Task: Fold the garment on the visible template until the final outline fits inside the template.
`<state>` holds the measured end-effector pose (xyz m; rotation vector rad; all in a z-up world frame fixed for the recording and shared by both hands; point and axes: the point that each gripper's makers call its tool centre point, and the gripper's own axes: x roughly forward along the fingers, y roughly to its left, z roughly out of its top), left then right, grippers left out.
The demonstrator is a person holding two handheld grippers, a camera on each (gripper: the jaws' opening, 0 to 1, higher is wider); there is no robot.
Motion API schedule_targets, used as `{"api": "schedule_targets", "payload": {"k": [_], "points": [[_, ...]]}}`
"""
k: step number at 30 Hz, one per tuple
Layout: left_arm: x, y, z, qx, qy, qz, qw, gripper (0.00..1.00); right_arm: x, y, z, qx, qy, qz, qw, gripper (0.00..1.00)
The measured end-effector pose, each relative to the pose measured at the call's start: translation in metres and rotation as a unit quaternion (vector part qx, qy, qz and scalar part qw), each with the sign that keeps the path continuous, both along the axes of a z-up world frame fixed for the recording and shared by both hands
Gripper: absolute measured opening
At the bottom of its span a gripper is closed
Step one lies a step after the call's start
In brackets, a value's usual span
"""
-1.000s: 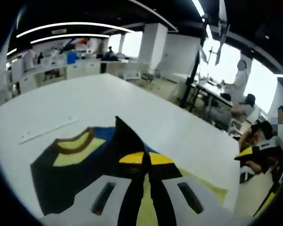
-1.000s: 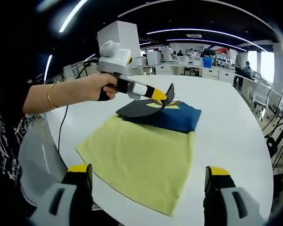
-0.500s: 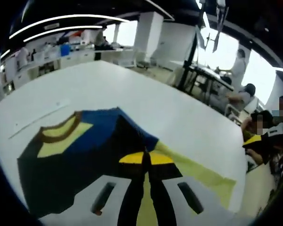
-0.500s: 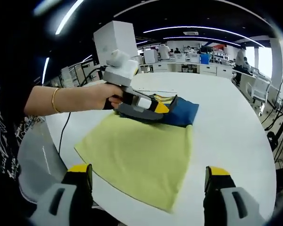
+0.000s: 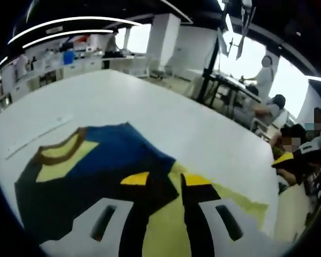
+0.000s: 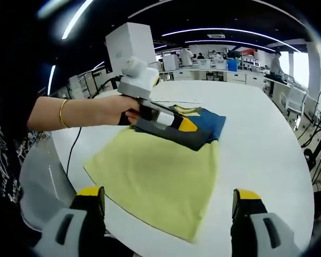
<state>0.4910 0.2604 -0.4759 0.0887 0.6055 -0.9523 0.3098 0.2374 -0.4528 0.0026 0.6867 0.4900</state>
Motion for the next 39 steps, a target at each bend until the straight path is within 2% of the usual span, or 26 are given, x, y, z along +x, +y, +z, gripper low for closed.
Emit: {"api": "schedule_targets", "payload": {"k": [8, 17, 23, 27, 33, 36, 39], "points": [[0.006, 0.029, 0.021, 0.002, -0.042, 0.024, 0.9988, 0.66, 0.004, 0.009, 0.006, -0.003, -0.006, 0.014, 0.9999, 1.00], [0.005, 0.065, 0.043, -0.008, -0.054, 0.051, 0.9972, 0.98, 0.010, 0.009, 0.012, -0.005, -0.011, 0.018, 0.9998, 1.00], [-0.002, 0.102, 0.045, 0.015, -0.062, 0.059, 0.9963, 0.99, 0.013, 0.008, 0.013, -0.004, -0.014, 0.014, 0.9998, 1.00], [-0.008, 0.125, 0.050, 0.009, -0.059, 0.078, 0.9951, 0.99, 0.012, 0.006, 0.010, -0.010, -0.007, 0.018, 0.9998, 1.00], [-0.024, 0.155, 0.051, 0.018, -0.058, 0.088, 0.9943, 0.99, 0.011, 0.002, 0.007, -0.017, 0.001, 0.020, 0.9997, 1.00], [-0.034, 0.168, 0.051, 0.014, -0.054, 0.085, 0.9948, 0.99, 0.011, 0.000, 0.006, -0.021, 0.003, 0.018, 0.9996, 0.99], [-0.045, 0.183, 0.048, 0.025, -0.057, 0.081, 0.9948, 0.99, 0.012, -0.001, 0.007, -0.015, 0.002, 0.006, 0.9999, 0.99]]}}
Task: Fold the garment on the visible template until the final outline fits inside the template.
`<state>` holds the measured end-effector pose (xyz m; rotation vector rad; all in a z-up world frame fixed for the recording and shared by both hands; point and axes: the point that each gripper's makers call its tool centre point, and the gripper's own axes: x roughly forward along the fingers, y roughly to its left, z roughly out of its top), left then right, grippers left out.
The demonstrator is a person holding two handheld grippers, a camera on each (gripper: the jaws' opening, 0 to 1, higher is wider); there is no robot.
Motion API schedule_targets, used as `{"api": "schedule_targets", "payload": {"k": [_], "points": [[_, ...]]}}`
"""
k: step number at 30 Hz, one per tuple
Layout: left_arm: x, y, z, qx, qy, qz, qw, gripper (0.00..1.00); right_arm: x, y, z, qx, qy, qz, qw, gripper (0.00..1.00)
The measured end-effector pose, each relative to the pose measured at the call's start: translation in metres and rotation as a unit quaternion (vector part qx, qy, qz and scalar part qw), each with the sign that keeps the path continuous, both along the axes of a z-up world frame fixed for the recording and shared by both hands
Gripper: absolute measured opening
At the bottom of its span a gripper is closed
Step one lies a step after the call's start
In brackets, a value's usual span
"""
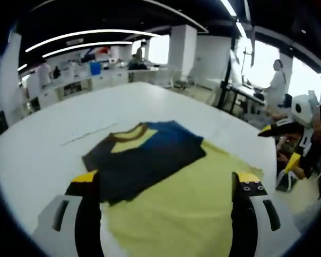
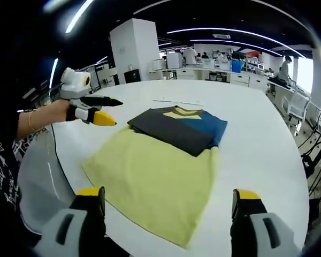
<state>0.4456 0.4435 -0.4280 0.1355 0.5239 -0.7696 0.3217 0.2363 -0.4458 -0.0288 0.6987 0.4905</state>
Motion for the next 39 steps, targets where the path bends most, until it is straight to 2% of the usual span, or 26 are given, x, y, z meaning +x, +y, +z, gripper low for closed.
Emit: {"api": "schedule_targets", "payload": {"k": [5, 8, 11, 19, 26, 30, 35, 39], "points": [[-0.014, 0.025, -0.003, 0.027, -0.010, 0.011, 0.9995, 0.94, -0.003, -0.001, -0.006, -0.002, 0.012, -0.001, 0.9999, 0.96], [-0.022, 0.040, -0.005, 0.022, -0.008, 0.025, 0.9994, 0.91, -0.006, -0.003, -0.012, -0.006, 0.019, -0.002, 0.9998, 0.95], [-0.030, 0.050, -0.010, 0.021, 0.000, 0.036, 0.9991, 0.90, -0.009, -0.005, -0.018, -0.004, 0.027, -0.008, 0.9996, 0.93], [-0.060, 0.080, -0.037, 0.027, 0.036, 0.065, 0.9968, 0.85, -0.017, -0.010, -0.039, -0.013, 0.048, -0.015, 0.9987, 0.85], [-0.089, 0.085, -0.057, 0.026, 0.070, 0.082, 0.9938, 0.78, -0.025, -0.014, -0.056, -0.020, 0.075, -0.024, 0.9967, 0.74], [-0.103, 0.092, -0.068, 0.056, 0.072, 0.086, 0.9921, 0.69, -0.029, -0.016, -0.064, -0.034, 0.082, -0.028, 0.9957, 0.70], [-0.120, 0.103, -0.084, 0.074, 0.102, 0.101, 0.9869, 0.61, -0.038, -0.021, -0.075, -0.017, 0.106, -0.061, 0.9924, 0.57], [-0.126, 0.109, -0.090, 0.066, 0.118, 0.119, 0.9837, 0.52, -0.042, -0.026, -0.080, -0.014, 0.112, -0.075, 0.9908, 0.51]]}}
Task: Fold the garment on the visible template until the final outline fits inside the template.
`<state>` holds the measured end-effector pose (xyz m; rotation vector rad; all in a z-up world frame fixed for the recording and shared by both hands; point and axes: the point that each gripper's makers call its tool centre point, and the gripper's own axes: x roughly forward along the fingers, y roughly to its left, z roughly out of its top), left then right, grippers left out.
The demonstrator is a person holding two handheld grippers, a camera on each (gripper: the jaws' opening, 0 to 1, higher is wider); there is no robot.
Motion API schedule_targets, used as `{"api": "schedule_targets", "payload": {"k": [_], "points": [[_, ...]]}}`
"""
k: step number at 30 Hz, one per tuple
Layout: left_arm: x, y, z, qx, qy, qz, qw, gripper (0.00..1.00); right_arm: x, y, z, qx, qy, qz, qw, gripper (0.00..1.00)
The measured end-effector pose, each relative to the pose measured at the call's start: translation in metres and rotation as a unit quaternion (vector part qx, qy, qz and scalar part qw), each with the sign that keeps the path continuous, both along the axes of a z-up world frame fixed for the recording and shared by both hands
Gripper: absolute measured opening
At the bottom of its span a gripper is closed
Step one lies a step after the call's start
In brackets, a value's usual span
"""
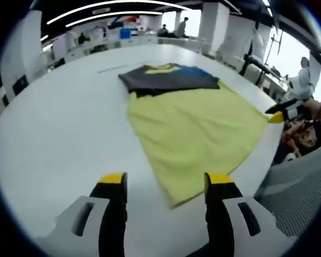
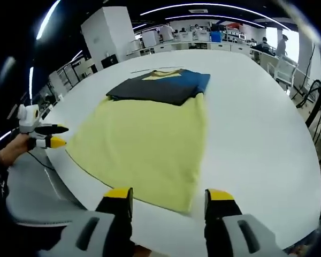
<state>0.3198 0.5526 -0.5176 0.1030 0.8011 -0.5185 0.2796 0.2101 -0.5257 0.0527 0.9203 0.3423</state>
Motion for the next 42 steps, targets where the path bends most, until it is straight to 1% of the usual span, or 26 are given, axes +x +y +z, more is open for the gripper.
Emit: {"api": "schedule_targets", "payload": {"k": [2, 5, 10, 12, 14, 18, 22, 25, 28, 30, 32, 37, 39, 42], "points": [[-0.001, 0.000, 0.000, 0.002, 0.001, 0.000, 1.0000, 0.49, -0.001, -0.002, -0.001, -0.004, 0.001, -0.004, 1.0000, 0.48], [-0.002, 0.001, 0.000, 0.000, 0.002, 0.008, 1.0000, 0.43, -0.003, -0.004, -0.005, -0.014, 0.001, -0.004, 0.9999, 0.40], [-0.008, -0.001, -0.007, -0.001, 0.010, 0.014, 0.9999, 0.37, -0.004, -0.008, -0.008, -0.021, -0.003, -0.013, 0.9997, 0.32], [-0.010, -0.003, -0.009, -0.002, 0.012, 0.013, 0.9998, 0.34, -0.004, -0.010, -0.009, -0.028, -0.006, -0.014, 0.9995, 0.28], [-0.011, -0.004, -0.011, -0.003, 0.015, 0.011, 0.9998, 0.32, -0.004, -0.014, -0.011, -0.048, -0.011, -0.011, 0.9987, 0.24], [-0.014, -0.003, -0.016, 0.011, 0.024, 0.006, 0.9996, 0.23, -0.003, -0.014, -0.012, -0.041, -0.011, -0.018, 0.9989, 0.19], [-0.015, -0.004, -0.018, -0.005, 0.034, 0.016, 0.9993, 0.19, -0.002, -0.014, -0.012, -0.050, -0.016, -0.013, 0.9986, 0.13], [-0.015, -0.004, -0.018, -0.009, 0.038, 0.018, 0.9991, 0.10, -0.001, -0.014, -0.012, -0.050, -0.015, -0.012, 0.9986, 0.11], [-0.016, -0.002, -0.018, -0.011, 0.043, 0.028, 0.9986, 0.08, 0.000, -0.014, -0.013, -0.052, -0.017, -0.012, 0.9984, 0.08], [-0.016, 0.000, -0.019, -0.013, 0.048, 0.036, 0.9981, 0.05, 0.000, -0.013, -0.013, -0.051, -0.019, -0.010, 0.9985, 0.07], [-0.016, 0.001, -0.020, -0.021, 0.050, 0.045, 0.9975, 0.03, 0.001, -0.013, -0.014, -0.053, -0.021, -0.006, 0.9984, 0.05], [-0.020, 0.000, -0.020, -0.022, 0.066, 0.044, 0.9966, 0.01, 0.001, -0.013, -0.014, -0.057, -0.023, -0.003, 0.9981, 0.02], [-0.021, -0.001, -0.020, -0.018, 0.068, 0.040, 0.9967, 0.01, -0.001, -0.014, -0.014, -0.064, -0.025, 0.008, 0.9976, 0.00], [-0.024, -0.001, -0.017, -0.017, 0.074, 0.041, 0.9962, 0.01, -0.006, -0.016, -0.013, -0.064, -0.026, 0.011, 0.9976, 0.00]]}}
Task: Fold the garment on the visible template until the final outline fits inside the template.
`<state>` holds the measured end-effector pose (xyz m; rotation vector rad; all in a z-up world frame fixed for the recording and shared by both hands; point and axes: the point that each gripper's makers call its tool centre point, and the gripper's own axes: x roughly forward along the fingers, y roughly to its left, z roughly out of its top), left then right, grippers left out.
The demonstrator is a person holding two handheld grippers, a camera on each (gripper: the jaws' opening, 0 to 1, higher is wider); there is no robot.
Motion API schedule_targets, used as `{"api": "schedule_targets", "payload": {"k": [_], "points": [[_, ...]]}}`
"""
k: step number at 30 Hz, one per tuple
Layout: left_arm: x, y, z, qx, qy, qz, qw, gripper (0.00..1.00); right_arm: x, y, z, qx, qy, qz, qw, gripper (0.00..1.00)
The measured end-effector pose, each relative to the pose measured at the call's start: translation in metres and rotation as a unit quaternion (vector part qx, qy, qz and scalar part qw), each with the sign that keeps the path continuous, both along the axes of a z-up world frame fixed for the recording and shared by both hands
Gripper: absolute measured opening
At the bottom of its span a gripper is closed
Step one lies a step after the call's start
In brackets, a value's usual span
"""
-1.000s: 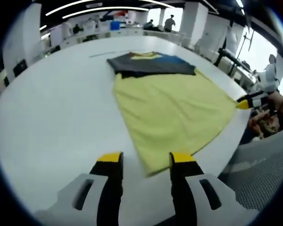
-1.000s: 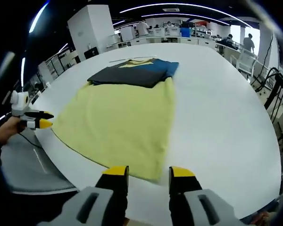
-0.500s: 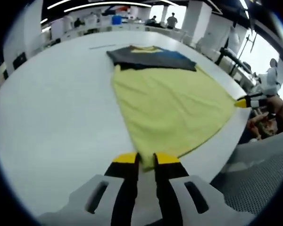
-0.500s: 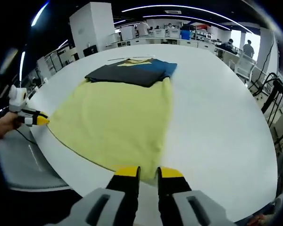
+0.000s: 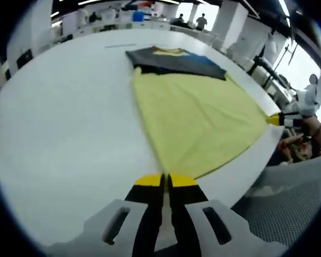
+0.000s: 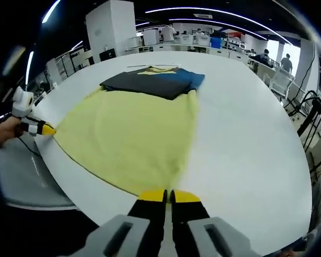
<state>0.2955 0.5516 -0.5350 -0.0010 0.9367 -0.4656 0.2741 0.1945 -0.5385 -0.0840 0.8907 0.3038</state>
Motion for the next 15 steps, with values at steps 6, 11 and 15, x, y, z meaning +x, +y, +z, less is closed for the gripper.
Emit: {"api": "schedule_targets", "payload": {"k": [6, 11, 15], "points": [[-0.008, 0.000, 0.005, 0.000, 0.007, -0.010, 0.9999, 0.00, -0.006, -0.001, 0.001, 0.007, 0.000, -0.004, 1.0000, 0.00], [-0.014, 0.002, 0.008, 0.005, 0.007, -0.015, 0.9999, 0.00, -0.013, 0.003, 0.002, 0.009, 0.004, 0.002, 0.9999, 0.00], [-0.022, 0.004, 0.010, 0.008, 0.013, -0.018, 0.9997, 0.00, -0.021, 0.006, 0.004, 0.010, 0.008, 0.006, 0.9999, 0.00]]}}
